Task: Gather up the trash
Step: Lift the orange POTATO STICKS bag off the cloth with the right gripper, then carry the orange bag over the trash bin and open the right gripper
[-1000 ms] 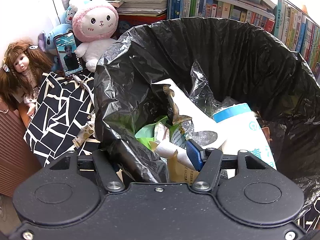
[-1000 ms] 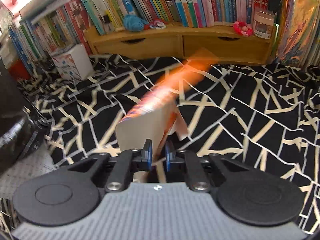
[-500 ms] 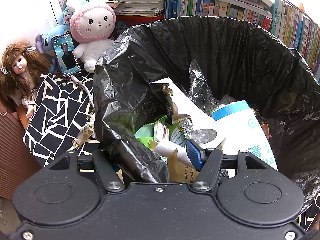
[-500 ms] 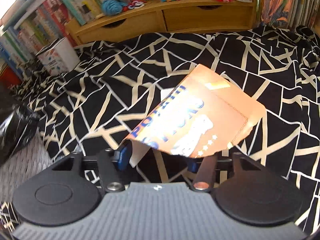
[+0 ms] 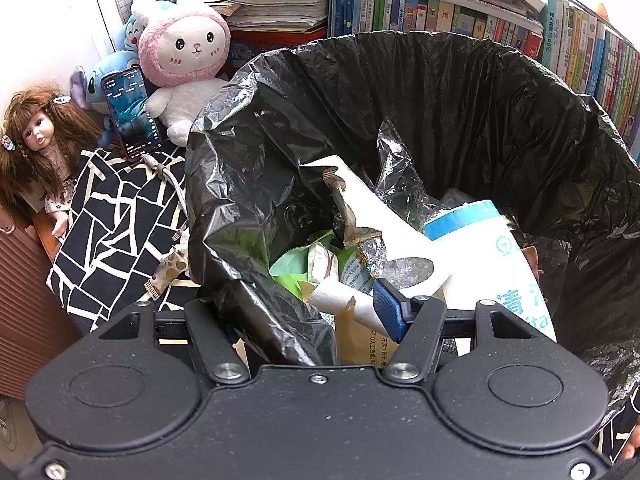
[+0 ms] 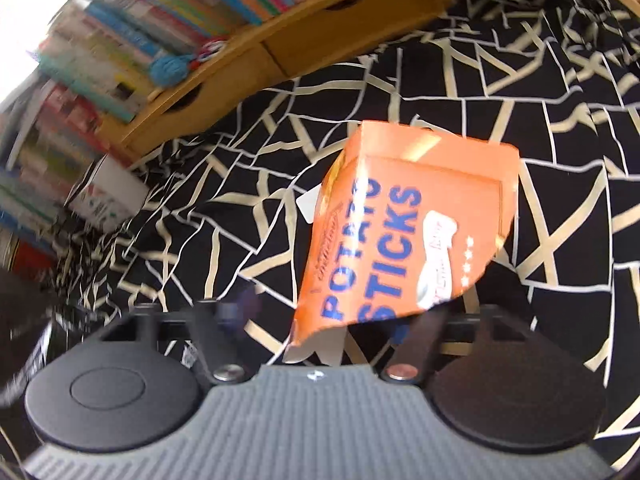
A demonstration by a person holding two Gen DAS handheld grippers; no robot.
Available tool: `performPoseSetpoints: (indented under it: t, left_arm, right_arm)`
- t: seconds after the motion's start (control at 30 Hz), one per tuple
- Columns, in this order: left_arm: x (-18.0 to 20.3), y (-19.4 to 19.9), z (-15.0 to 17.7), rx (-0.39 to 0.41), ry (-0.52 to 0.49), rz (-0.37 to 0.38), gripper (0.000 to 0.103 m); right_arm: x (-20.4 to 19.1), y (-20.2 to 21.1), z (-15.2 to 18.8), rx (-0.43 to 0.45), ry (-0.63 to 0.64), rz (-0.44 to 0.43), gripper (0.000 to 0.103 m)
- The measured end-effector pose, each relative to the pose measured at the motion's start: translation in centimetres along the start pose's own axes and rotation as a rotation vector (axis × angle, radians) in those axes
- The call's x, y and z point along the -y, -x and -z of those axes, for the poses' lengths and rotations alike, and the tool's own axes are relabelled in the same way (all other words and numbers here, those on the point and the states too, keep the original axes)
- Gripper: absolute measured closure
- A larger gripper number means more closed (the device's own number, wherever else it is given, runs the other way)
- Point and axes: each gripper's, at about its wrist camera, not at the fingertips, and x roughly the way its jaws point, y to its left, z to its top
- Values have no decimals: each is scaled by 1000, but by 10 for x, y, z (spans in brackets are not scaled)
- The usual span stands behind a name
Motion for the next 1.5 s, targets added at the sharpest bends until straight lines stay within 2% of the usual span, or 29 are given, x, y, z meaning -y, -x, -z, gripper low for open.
performPoseSetpoints:
  t: [0.03, 0.2, 0.27, 0.43, 0.6, 0.73, 0.87, 1.0, 1.17, 1.33, 1.5]
  left_arm:
    - [0, 0, 0, 0, 0, 0, 42]
    - [0, 0, 0, 0, 1, 0, 42]
    - [0, 0, 0, 0, 3, -2, 42]
    - [0, 0, 0, 1, 5, -2, 42]
    - [0, 0, 0, 1, 4, 0, 42]
    - [0, 0, 0, 1, 4, -1, 42]
    - [-1, 0, 0, 0, 3, 0, 42]
    - [0, -1, 0, -1, -1, 1, 42]
    - [0, -1, 0, -3, -9, 4, 42]
    - [1, -1, 0, -3, -13, 9, 41]
    - [0, 0, 1, -1, -16, 15, 41]
  right_arm:
    - [0, -1, -1, -2, -11, 8, 69]
    - [-2, 9, -6, 31, -11, -17, 75]
    - [-3, 18, -10, 46, -7, -40, 81]
    - [-16, 44, -19, 101, 16, -111, 86]
    - [-31, 68, -29, 137, 12, -198, 87]
    - [-50, 94, -35, 166, 20, -308, 87]
    - [-85, 127, -37, 184, 94, -471, 87]
    - [-126, 153, -31, 169, 178, -640, 86]
    - [-187, 163, -12, 103, 342, -772, 86]
    - [-230, 151, 13, -10, 435, -813, 85]
    - [-249, 131, 29, -81, 505, -766, 83]
